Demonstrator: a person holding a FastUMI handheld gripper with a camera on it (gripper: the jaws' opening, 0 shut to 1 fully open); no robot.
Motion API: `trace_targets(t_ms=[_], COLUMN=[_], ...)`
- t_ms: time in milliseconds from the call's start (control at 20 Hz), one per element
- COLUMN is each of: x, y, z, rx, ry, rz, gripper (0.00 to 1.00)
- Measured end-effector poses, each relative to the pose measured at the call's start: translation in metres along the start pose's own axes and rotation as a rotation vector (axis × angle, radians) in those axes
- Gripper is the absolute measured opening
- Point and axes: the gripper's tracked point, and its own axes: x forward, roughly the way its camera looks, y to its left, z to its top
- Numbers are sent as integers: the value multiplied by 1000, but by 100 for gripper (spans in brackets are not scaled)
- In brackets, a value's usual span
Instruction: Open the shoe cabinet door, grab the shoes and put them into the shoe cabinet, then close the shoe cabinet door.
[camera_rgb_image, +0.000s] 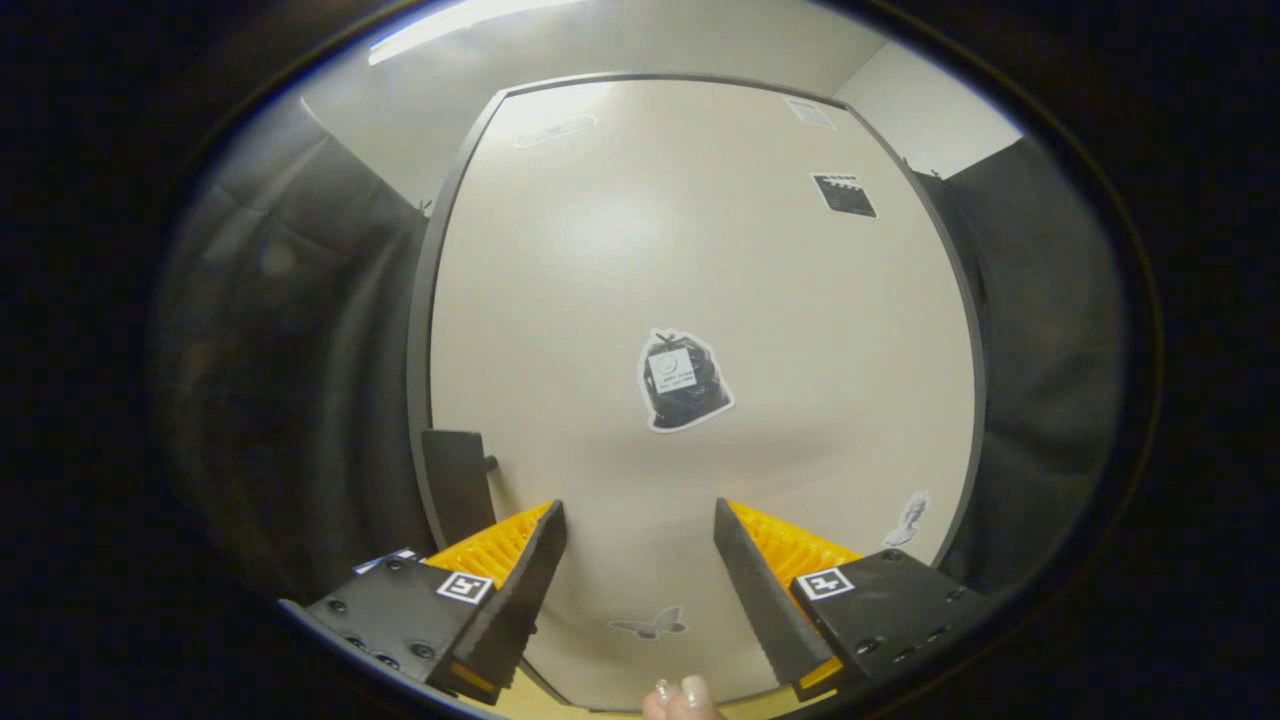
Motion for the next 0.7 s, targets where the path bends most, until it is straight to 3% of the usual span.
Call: trace_targets(t_ms=[700], x=[-58], y=[-45], z=[26], rx=[-1], ry=[-29], rz=[20], gripper=[94])
